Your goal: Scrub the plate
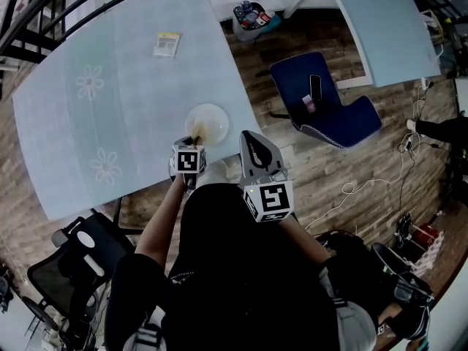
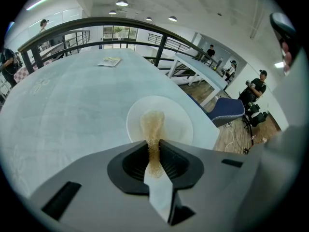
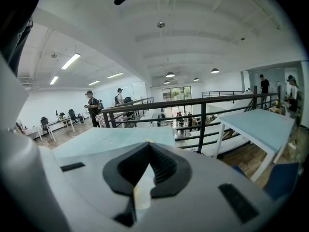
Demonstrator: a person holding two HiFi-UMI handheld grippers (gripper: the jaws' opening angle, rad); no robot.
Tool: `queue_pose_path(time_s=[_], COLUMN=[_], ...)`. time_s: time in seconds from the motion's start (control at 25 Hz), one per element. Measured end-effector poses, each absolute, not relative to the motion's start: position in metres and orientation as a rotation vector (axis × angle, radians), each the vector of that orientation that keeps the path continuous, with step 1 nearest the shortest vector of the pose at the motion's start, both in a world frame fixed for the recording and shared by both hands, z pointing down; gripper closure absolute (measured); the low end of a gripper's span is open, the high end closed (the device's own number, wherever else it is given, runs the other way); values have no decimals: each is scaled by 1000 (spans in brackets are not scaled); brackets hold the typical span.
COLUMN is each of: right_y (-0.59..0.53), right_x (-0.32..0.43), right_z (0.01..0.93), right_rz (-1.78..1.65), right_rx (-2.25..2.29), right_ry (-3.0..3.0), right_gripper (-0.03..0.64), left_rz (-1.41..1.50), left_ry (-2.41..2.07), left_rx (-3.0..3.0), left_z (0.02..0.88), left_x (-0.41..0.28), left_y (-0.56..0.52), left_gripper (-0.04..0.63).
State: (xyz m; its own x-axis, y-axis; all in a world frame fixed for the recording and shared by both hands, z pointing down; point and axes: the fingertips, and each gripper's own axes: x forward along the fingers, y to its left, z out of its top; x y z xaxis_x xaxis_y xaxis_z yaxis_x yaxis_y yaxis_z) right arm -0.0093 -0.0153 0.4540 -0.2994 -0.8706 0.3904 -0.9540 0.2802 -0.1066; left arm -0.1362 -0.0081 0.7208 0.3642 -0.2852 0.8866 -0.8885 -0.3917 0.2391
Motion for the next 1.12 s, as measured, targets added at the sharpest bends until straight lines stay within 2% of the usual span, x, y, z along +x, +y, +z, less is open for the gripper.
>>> queue_pose_path(time_s=[0.72, 1.12], right_y=[-27, -38], right_x=[0, 25], right_z=[445, 439], right_rz=[434, 396], right_rx=[1485, 1297], right_ry=[-2441, -2554], right_gripper=[612, 612], left_rz=[981, 913], left_ry=[-1305, -1433], left_rx=[1692, 1562], left_z=[711, 699], left_x=[-184, -165], left_y=[-11, 17], left_gripper=[529, 529])
